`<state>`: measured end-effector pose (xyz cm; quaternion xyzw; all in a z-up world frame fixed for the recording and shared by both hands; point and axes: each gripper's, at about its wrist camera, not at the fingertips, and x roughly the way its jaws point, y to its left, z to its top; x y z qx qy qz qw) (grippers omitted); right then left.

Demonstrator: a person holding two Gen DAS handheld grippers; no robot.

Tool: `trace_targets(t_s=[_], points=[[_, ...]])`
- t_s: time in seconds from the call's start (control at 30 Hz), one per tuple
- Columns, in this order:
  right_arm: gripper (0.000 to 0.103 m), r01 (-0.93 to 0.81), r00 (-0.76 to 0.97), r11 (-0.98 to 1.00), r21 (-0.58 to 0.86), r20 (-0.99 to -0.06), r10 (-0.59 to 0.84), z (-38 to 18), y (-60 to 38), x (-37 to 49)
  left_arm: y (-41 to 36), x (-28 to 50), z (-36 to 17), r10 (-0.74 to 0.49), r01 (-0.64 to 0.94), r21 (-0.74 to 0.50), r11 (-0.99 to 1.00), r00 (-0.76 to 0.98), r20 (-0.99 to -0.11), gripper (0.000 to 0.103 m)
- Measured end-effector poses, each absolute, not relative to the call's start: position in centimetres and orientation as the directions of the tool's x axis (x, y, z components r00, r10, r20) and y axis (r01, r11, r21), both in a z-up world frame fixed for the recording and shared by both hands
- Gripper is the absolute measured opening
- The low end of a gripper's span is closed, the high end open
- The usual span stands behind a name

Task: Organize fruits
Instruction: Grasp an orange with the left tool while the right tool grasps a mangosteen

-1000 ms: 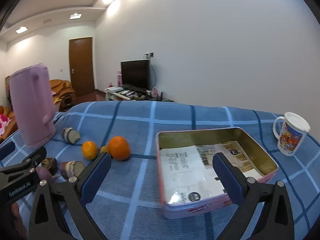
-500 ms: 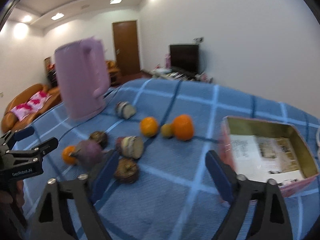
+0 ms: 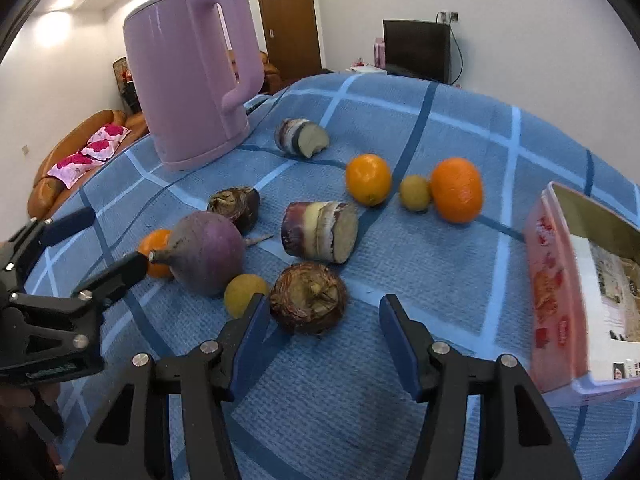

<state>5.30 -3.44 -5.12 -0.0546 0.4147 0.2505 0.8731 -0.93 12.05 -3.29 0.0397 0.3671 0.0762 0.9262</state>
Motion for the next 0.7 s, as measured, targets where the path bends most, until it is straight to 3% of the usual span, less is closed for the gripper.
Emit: trace_targets(t_s=[0.13,0.2,0.23,0.3,0.37,0.57,0.7], points=[[0.056,-0.49,0.516,0.866,0.101,-0.767,0.382,-5.5,-2.9,5.6,12.3,0.3,-4.0,0.172,-0.125,0.119,0.985,0.681,-0.712,0.091],[0.048,-0.494,0.519,0.864,0.092,-0.767,0.378,-5.5,-2.6,5.6,12.5,0.8,-4.1,0.16,-0.128,0.098,0.987,0.676,-0.72,0.085],[0.045,-0.495,0.519,0.864,0.09,-0.767,0.377,-5.5,-2.7,5.5,12.6,1.1,-4.3,0.146,-0.124,0.084,0.989,0.666,-0.731,0.08],[0.045,-0.494,0.519,0.865,0.091,-0.767,0.377,-5.5,-2.6,5.6,12.6,1.7,-5.1,0.103,-0.094,0.057,0.994,0.631,-0.769,0.051],[0.045,-0.489,0.521,0.867,0.097,-0.764,0.38,-5.4,-2.9,5.5,12.6,1.8,-5.3,0.045,-0.06,0.009,0.998,0.629,-0.776,0.04],[0.045,-0.488,0.555,0.859,0.156,-0.704,0.443,-4.3,-5.3,4.6,13.3,1.1,-5.0,0.029,-0.078,-0.03,0.997,0.653,-0.757,0.039],[0.045,-0.486,0.58,0.847,0.215,-0.646,0.496,-3.0,-6.6,4.2,13.8,-0.6,-3.3,0.026,-0.109,-0.081,0.991,0.736,-0.676,0.039]])
